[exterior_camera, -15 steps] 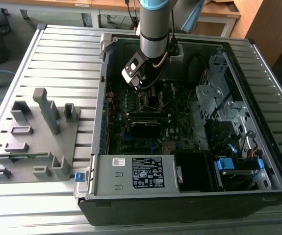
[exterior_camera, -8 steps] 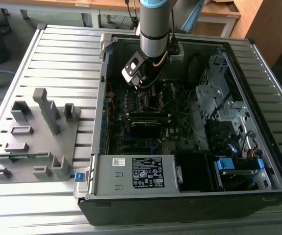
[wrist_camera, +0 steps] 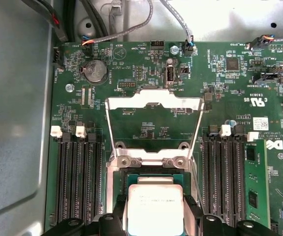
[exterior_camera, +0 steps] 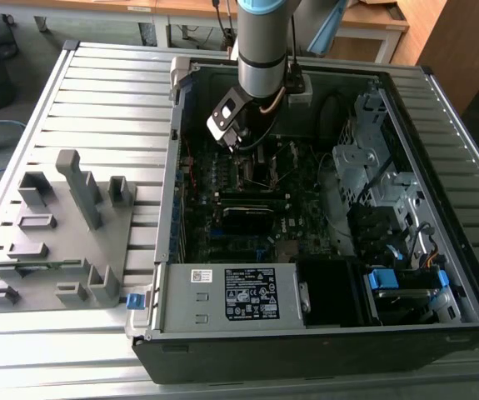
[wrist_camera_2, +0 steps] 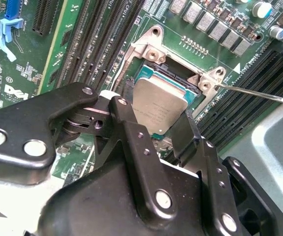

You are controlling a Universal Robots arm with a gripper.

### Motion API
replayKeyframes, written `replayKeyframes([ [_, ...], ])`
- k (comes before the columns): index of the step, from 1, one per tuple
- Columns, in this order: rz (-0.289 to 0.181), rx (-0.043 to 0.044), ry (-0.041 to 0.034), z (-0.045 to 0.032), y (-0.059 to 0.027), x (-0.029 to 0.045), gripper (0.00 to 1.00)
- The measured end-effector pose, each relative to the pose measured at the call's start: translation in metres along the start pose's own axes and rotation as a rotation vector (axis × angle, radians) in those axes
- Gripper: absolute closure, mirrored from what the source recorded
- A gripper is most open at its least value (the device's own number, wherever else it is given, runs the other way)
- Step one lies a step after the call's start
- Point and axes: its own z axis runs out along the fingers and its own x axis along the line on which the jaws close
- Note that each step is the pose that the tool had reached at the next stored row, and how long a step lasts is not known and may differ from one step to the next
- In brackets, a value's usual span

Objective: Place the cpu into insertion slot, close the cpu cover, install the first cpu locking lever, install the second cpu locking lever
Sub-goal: 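Place the cpu into insertion slot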

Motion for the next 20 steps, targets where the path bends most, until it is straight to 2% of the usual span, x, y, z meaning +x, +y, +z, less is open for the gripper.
replayKeyframes([
  [3, 0.001, -0.0015, 0.0106, 0.0, 0.0, 0.0, 0.46],
  [4, 0.001, -0.0018, 0.0115, 0.0, 0.0, 0.0, 0.46],
  [20, 0.001, -0.0017, 0.0117, 0.0028, -0.0002, -0.0001, 0.46],
])
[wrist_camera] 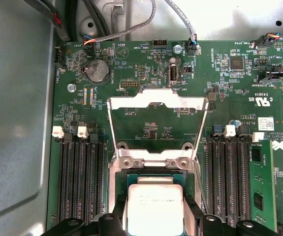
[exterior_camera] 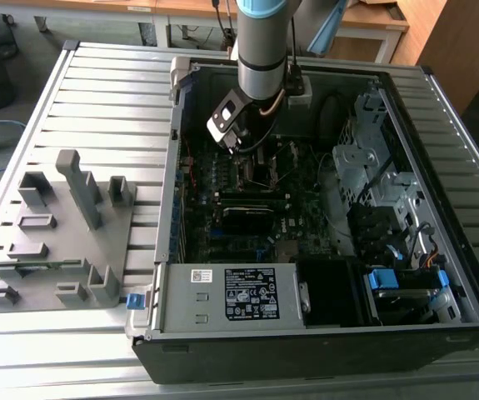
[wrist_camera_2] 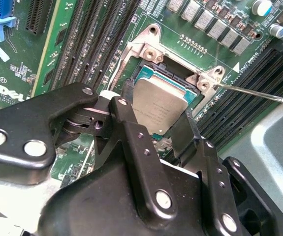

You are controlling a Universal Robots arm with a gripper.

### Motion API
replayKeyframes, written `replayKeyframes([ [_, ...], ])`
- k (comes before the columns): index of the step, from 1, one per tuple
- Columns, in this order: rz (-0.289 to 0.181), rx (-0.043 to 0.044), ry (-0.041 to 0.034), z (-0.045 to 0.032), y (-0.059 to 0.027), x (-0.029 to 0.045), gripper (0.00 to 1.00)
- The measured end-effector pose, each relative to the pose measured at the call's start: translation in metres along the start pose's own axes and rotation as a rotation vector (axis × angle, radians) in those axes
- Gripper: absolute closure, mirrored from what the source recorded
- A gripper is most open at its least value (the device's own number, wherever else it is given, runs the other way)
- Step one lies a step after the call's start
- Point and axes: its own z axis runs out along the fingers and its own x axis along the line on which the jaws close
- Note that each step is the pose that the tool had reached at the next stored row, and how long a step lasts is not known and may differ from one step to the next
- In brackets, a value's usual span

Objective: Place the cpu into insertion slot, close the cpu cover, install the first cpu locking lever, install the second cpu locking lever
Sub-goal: 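Place the cpu into insertion slot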

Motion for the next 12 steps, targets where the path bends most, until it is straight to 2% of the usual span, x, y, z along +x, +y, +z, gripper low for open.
replayKeyframes([
  [12, 0.0, 0.0001, -0.0002, 0.0019, -0.0001, -0.0001, 0.46],
])
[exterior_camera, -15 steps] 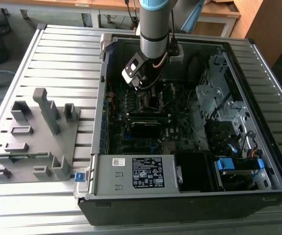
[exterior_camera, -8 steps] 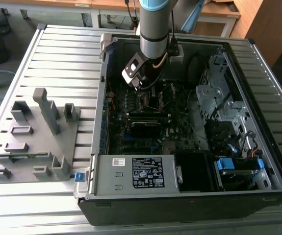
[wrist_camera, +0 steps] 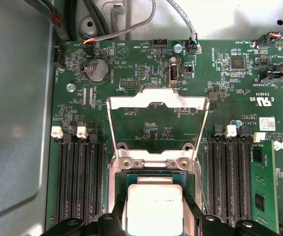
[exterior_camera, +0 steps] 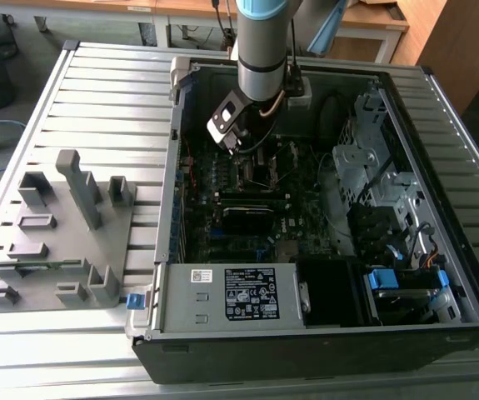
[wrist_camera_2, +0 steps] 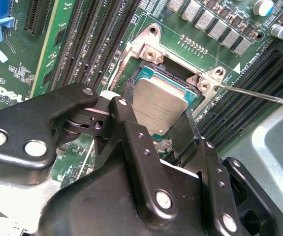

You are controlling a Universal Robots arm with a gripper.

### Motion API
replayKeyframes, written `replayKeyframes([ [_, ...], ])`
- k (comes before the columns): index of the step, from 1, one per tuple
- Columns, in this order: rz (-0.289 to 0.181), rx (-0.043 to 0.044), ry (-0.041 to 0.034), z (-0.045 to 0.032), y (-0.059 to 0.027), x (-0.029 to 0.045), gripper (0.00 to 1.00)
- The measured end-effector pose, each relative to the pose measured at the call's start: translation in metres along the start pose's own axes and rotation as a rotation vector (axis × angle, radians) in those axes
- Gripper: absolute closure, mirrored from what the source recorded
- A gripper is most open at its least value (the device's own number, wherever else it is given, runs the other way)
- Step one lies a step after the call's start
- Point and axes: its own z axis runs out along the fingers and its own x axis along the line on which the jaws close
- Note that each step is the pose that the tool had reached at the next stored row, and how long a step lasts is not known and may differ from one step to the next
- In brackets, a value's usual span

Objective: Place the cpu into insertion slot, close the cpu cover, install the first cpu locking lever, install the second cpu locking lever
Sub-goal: 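Place the cpu into insertion slot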

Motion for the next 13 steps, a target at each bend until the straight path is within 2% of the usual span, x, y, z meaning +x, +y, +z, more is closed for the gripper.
replayKeyframes([
  [13, 0.0, -0.0003, 0.0003, 0.0006, 0.0, 0.0, 0.46],
])
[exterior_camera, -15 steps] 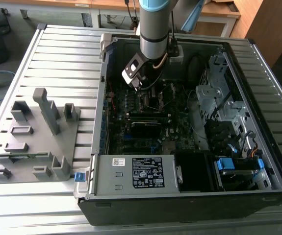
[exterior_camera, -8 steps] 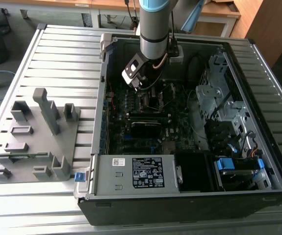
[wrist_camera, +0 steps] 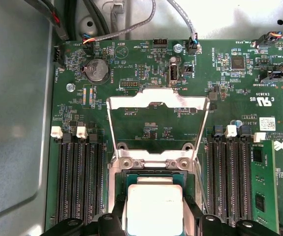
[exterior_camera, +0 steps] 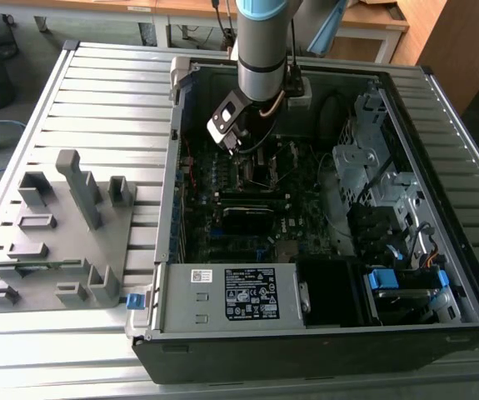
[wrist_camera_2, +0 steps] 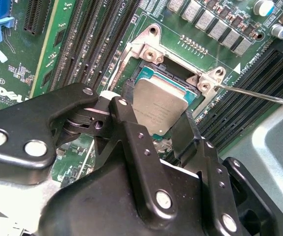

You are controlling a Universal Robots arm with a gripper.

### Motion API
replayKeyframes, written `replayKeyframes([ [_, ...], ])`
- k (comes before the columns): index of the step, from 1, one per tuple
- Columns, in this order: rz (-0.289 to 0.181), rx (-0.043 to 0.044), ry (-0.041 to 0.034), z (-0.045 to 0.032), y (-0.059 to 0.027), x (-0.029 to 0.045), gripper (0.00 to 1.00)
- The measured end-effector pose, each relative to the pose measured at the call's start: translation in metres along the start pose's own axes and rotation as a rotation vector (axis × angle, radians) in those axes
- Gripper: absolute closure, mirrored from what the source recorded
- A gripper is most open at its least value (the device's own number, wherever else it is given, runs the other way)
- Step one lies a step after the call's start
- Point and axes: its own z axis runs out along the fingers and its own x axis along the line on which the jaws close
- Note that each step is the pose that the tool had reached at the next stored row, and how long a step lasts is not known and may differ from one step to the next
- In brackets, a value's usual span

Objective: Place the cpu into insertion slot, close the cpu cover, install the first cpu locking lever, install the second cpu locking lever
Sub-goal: 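Place the cpu into insertion slot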

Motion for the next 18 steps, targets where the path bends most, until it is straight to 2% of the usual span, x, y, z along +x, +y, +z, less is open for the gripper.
replayKeyframes([
  [2, 0.0, -0.0002, 0.0004, 0.0002, 0.0, 0.0001, 0.45],
  [3, 0.0, -0.0001, 0.0003, 0.0002, 0.0, 0.0, 0.39],
  [4, 0.0, -0.0001, 0.0003, 0.0001, 0.0, 0.0, 0.39],
  [5, 0.0, 0.0001, 0.0, 0.0001, 0.0, 0.0, 0.33],
  [14, 0.0, 0.0, 0.0002, 0.0002, -0.0001, -0.0002, 0.33],
  [18, 0.0, 0.0, 0.0002, 0.0002, 0.0, -0.0026, 0.33],
])
